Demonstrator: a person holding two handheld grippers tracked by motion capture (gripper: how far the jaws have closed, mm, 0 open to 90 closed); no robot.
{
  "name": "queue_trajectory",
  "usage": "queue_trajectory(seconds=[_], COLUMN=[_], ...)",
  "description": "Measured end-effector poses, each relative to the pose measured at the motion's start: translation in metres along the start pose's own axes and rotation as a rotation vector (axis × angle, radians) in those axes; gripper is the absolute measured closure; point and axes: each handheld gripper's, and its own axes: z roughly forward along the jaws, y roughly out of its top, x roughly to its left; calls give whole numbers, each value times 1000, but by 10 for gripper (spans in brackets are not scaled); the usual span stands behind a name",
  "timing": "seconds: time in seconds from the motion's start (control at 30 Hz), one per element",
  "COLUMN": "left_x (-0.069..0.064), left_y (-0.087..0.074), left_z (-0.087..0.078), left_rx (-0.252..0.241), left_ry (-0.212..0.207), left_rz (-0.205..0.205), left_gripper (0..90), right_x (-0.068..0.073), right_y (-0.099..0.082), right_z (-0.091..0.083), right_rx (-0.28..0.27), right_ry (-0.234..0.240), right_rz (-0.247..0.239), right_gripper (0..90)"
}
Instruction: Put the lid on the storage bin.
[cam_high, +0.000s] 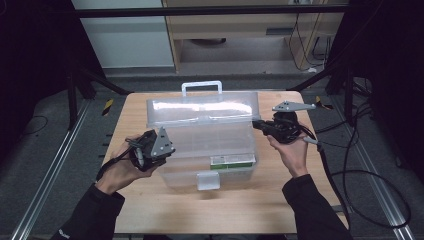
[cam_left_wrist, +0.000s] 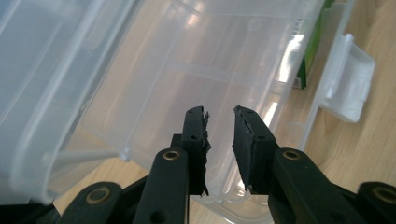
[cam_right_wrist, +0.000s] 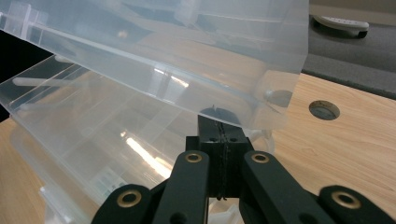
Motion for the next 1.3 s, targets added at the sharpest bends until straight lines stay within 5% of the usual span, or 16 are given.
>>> queue_trajectory(seconds=[0.4, 0.63, 1.3], left_x=[16, 22, 11], left_y=[-34, -48, -70], left_z=[-4, -2, 6], left_rx=[-89, -117, -112], left_ry=[97, 128, 110], left_rz=[-260, -379, -432], left_gripper=[828, 841, 853], right_x=[2, 3, 2], right_y=[-2, -7, -36], right_z=[-2, -3, -5], right_rx=[3, 13, 78], right_ry=[6, 8, -32], right_rz=[-11, -14, -45], right_gripper=[900, 900, 900])
